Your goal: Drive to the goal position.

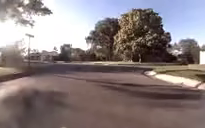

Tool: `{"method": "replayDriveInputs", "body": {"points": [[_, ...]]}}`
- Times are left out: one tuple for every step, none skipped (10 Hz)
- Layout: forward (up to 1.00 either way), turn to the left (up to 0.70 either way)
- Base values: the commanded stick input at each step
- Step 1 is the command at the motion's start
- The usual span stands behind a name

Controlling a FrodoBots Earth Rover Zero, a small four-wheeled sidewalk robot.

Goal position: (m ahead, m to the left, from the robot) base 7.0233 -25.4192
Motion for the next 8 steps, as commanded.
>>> {"method": "replayDriveInputs", "body": {"points": [[1.00, 0.00], [1.00, 0.00], [1.00, 0.00], [1.00, 0.00], [1.00, 0.00], [1.00, 0.00], [1.00, 0.00], [1.00, 0.00]]}}
